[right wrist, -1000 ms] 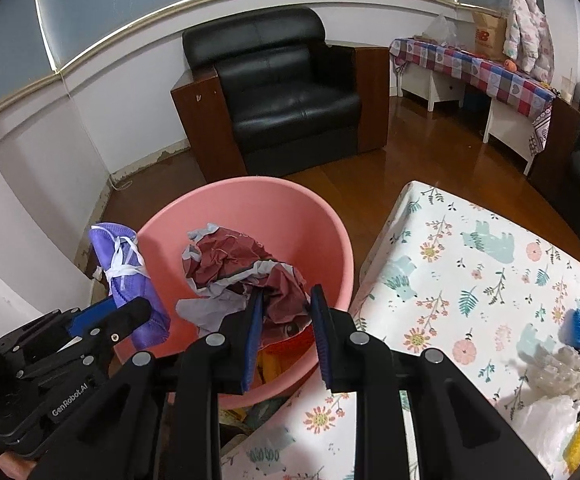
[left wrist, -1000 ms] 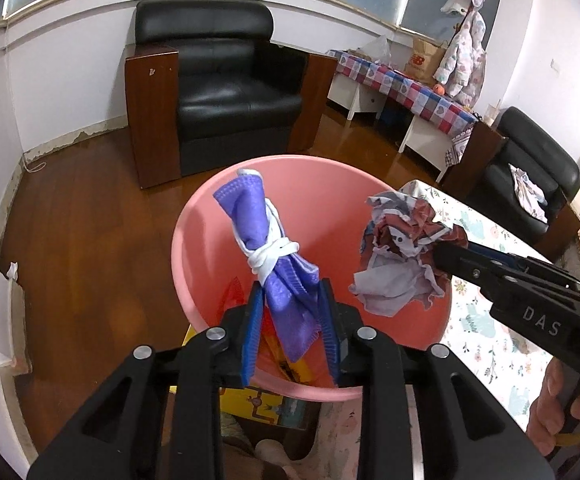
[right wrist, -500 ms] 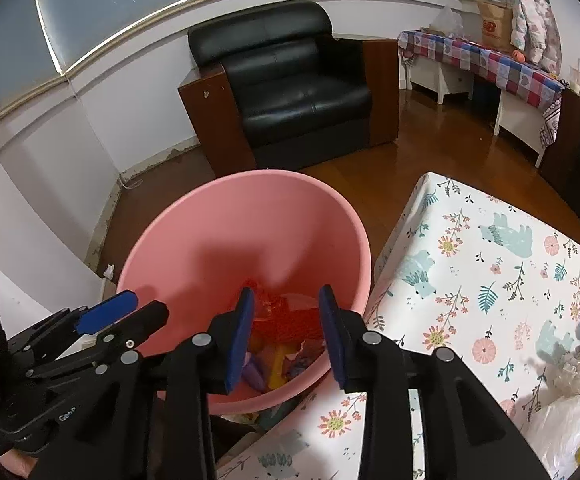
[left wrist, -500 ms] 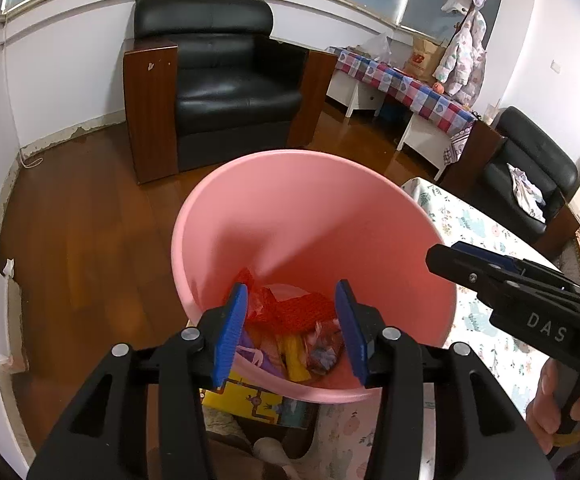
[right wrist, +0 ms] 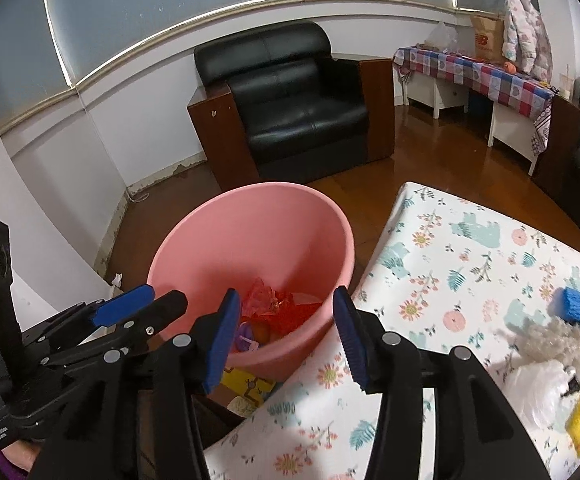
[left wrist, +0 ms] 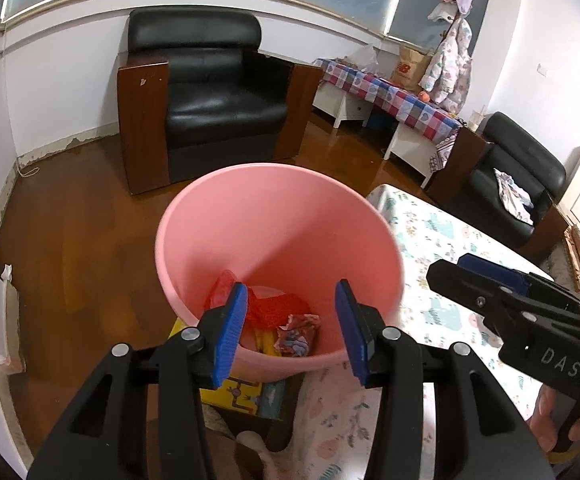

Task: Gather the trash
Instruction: 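Move both open tools away from the bucket toward the table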

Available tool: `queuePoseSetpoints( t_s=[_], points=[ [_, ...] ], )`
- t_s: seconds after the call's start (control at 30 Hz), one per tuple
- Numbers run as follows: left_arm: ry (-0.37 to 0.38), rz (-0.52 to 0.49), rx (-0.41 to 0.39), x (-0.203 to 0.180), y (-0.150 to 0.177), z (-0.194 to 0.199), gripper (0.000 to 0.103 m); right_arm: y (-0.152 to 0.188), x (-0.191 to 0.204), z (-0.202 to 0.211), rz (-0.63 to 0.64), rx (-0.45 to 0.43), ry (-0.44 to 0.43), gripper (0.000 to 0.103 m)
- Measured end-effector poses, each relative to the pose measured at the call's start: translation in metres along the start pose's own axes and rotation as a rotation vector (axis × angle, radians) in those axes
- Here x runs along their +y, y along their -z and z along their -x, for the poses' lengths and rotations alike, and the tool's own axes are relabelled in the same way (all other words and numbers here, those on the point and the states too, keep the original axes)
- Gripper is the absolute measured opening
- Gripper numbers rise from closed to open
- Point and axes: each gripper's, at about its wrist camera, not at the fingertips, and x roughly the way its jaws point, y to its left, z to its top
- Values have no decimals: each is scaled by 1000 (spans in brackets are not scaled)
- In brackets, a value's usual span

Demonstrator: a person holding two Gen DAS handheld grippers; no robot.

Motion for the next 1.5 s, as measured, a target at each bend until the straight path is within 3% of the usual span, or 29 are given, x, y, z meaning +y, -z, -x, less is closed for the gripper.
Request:
queuePoseSetpoints(
  t_s=[0.47,0.73,1.27,1.5],
  points=[
    [37,-17,-3,-33,12,22,46,30,-14,49,-58,-29,2,49],
    [30,-74,-5,-57,17,25,46,49,-31,76,-97,-53,14,49],
    [166,-176,-21,-121,29,24,45,98,-81,119,-182,-67,129,49],
    [228,-246,-11,-160,36,17,45,122,-129,154,-255,-116,246,49]
  ],
)
